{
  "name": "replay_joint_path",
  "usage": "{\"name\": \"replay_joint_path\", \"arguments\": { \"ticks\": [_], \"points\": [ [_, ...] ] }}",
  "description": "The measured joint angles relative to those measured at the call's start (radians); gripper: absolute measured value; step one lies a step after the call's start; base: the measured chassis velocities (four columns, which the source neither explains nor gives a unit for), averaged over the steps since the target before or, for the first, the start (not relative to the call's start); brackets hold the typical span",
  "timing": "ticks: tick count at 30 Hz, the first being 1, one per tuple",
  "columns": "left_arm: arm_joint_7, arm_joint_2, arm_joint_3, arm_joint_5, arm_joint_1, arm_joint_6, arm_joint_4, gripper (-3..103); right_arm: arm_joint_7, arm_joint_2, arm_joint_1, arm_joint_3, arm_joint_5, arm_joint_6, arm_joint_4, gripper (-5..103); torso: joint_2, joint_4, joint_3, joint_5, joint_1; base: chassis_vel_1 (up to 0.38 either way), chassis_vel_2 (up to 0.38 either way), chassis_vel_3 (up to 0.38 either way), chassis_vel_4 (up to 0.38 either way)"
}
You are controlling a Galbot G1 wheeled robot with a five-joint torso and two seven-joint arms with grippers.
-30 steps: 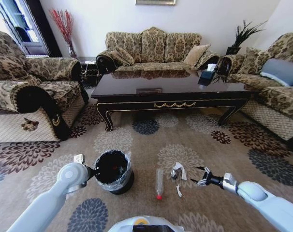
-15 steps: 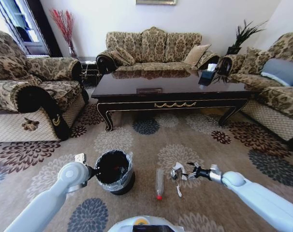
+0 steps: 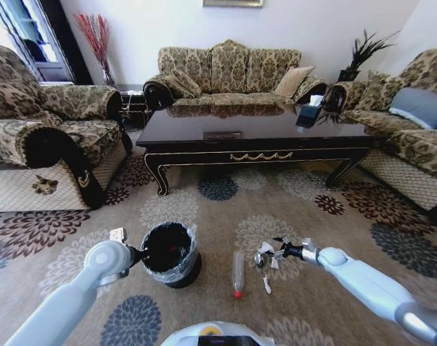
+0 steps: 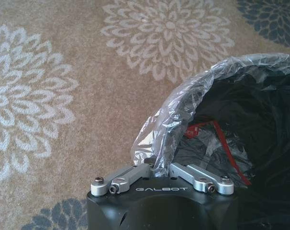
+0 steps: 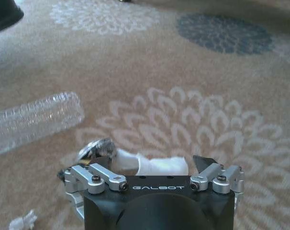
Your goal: Move to the front of the table and pick up the trash from the floor, then place it into the trash bin.
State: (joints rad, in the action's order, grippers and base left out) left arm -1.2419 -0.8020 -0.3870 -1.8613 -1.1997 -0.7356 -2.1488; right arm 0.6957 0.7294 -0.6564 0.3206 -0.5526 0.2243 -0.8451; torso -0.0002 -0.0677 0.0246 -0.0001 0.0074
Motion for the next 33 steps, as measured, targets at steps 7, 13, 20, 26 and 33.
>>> {"name": "replay_joint_path", "arguments": {
  "ticks": [7,13,20,26,33],
  "points": [
    [0.003,0.003,-0.007,0.000,-0.005,0.000,0.002,0,0.003,0.027,0.004,-0.008,0.025,0.020,0.043,79,0.000,0.0002,0.000,0.0001,0.000,0.000,0.000,0.000,0.000],
    [0.004,-0.006,-0.007,0.001,-0.002,0.000,0.003,0,0.002,0.024,0.009,-0.011,0.032,0.023,0.047,52,0.000,0.0002,0.000,0.0001,0.000,0.000,0.000,0.000,0.000],
    [0.007,-0.020,-0.007,0.012,-0.011,0.000,0.003,0,-0.004,0.003,-0.007,-0.024,0.045,0.027,0.021,25,0.000,0.0002,0.000,0.0000,0.000,0.000,0.000,0.000,0.000],
    [0.007,-0.022,-0.008,0.017,-0.015,0.000,-0.001,0,-0.005,-0.013,-0.021,-0.035,0.054,0.032,-0.001,9,0.000,0.0002,0.000,0.0001,0.000,0.000,0.000,0.000,0.000],
    [0.007,-0.022,-0.008,0.019,-0.017,0.000,-0.009,0,-0.006,-0.035,-0.041,-0.055,0.055,0.032,-0.037,0,0.000,0.0002,0.000,0.0000,0.000,0.000,0.000,0.000,0.000]
  ]
}}
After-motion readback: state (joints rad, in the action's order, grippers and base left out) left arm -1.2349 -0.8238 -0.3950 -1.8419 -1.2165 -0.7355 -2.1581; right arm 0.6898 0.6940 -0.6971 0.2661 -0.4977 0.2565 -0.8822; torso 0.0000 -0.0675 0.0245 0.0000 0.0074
